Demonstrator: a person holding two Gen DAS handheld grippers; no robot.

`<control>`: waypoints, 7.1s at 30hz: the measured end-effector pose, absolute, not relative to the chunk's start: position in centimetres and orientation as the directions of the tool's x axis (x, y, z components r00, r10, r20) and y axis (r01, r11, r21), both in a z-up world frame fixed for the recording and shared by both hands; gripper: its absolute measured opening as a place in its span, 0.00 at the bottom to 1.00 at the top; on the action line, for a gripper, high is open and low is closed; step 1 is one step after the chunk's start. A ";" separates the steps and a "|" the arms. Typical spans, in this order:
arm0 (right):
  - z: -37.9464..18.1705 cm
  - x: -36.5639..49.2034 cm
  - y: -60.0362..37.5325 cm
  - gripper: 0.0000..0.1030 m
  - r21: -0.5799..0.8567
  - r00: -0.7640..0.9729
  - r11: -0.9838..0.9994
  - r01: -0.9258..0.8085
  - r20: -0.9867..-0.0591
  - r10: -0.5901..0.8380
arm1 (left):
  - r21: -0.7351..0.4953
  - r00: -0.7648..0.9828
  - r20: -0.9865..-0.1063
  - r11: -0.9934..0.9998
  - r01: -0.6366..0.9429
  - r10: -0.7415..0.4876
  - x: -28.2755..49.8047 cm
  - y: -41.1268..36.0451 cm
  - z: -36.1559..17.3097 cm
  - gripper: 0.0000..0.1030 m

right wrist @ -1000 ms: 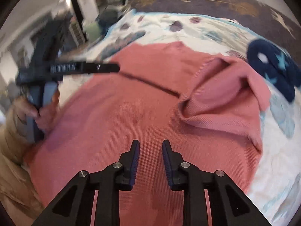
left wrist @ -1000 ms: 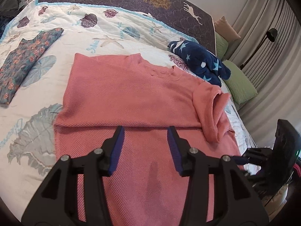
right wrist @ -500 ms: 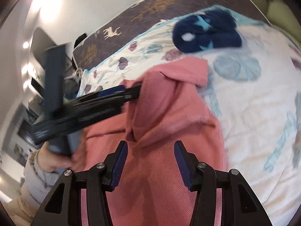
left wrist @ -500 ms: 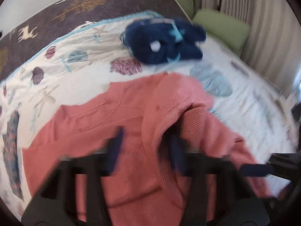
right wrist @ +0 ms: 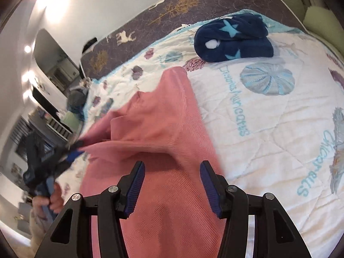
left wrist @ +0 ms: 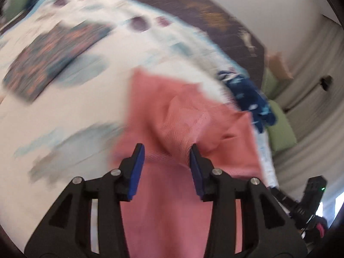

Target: Fold small clothes

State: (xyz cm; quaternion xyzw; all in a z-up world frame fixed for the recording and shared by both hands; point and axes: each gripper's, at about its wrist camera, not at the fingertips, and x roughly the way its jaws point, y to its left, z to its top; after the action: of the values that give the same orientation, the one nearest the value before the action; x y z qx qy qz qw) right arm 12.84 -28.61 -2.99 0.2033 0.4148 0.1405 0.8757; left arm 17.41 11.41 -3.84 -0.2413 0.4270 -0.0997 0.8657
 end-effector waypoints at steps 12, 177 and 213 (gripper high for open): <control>-3.0 13.4 -23.9 0.56 0.132 0.635 0.983 -0.126 -0.750 0.183 | -0.352 0.632 -0.711 0.934 0.062 -0.309 20.5 8.1 -2.5 0.56; -6.1 16.6 -33.6 0.75 0.361 0.680 0.933 0.017 -0.688 0.253 | -0.286 0.155 -0.861 0.714 0.639 -0.484 35.5 -26.5 1.0 0.28; -7.2 13.3 -41.0 0.02 0.478 0.695 0.787 0.390 -0.714 0.090 | -0.192 0.538 -0.808 0.971 0.141 -0.238 21.9 9.5 -2.2 0.38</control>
State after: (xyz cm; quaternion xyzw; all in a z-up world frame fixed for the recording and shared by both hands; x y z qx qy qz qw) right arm 13.32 -41.02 -7.16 0.3147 0.3809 -0.0867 0.8651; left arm 21.91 9.50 -2.18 -0.0520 0.4681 -0.1084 0.8755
